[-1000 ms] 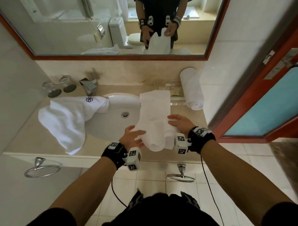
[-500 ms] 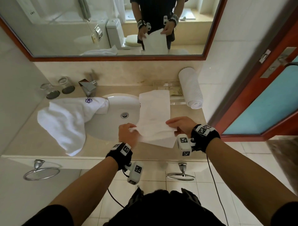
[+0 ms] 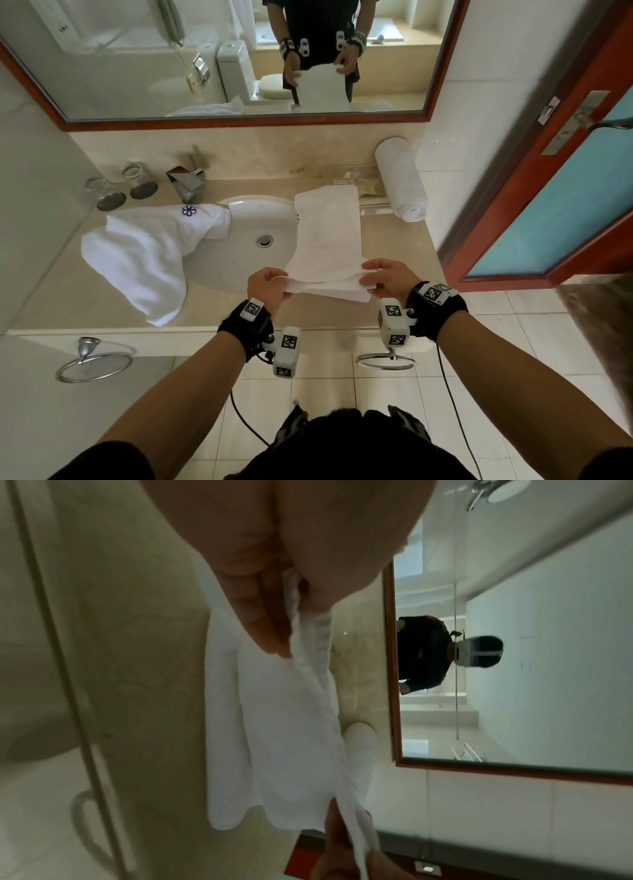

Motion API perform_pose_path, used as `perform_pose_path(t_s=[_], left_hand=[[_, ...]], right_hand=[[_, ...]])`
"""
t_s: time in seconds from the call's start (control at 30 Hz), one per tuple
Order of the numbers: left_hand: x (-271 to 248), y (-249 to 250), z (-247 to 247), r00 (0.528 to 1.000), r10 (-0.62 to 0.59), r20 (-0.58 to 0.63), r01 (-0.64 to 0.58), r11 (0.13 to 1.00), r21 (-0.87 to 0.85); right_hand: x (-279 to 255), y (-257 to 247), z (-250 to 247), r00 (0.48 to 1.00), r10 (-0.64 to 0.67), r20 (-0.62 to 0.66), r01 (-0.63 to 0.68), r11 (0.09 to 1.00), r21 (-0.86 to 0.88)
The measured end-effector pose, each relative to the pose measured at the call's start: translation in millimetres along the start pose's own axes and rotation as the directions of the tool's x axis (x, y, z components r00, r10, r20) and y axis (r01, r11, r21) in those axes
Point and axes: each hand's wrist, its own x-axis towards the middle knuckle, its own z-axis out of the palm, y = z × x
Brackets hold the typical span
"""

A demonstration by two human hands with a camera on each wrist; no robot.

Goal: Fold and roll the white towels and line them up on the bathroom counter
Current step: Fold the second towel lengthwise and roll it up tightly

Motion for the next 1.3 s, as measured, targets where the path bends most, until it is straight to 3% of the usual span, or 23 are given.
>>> perform_pose_path(t_s=[0.17, 0.33, 0.5, 0.7, 0.9, 1.13, 1.3], left_hand=[[-7.5, -14.1, -10.9, 0.998, 0.067, 0.004, -0.067, 0.980, 0.188], [-16.4, -25.0, -18.3, 0.994, 0.074, 0.081, -0.080, 0.994, 0.077], [-26.4, -26.4, -25.2, 0.991, 0.016, 0.132, -0.006, 0.997, -0.077], [-29.9, -31.9, -34.2, 0.983, 0.051, 0.179, -0.040, 0.997, -0.063], [-35.2, -35.8, -37.6, 0.984, 0.031, 0.173, -0.021, 0.998, -0.061], [-34.2, -33.4, -39.7, 0.981, -0.129, 0.147, 0.152, 0.975, -0.161], [-36.2, -30.9, -38.3, 0.951, -0.283, 0.127, 0.306, 0.922, -0.236]], right_hand=[[-6.5, 24.0, 2.2, 0.998, -0.023, -0.059, 0.019, 0.997, -0.076], [-20.7, 41.5, 4.5, 0.991, -0.059, -0.123, 0.039, 0.986, -0.160], [-29.8, 53.2, 7.2, 0.988, -0.063, -0.142, 0.052, 0.996, -0.077], [-38.8, 58.1, 11.1, 0.982, -0.090, -0.163, 0.086, 0.996, -0.032], [-41.6, 61.5, 12.2, 0.992, -0.043, -0.121, 0.064, 0.982, 0.178], [-39.8, 63.4, 8.6, 0.985, -0.009, -0.170, 0.045, 0.977, 0.210], [-40.7, 67.2, 9.3, 0.982, 0.026, -0.189, 0.034, 0.951, 0.306]])
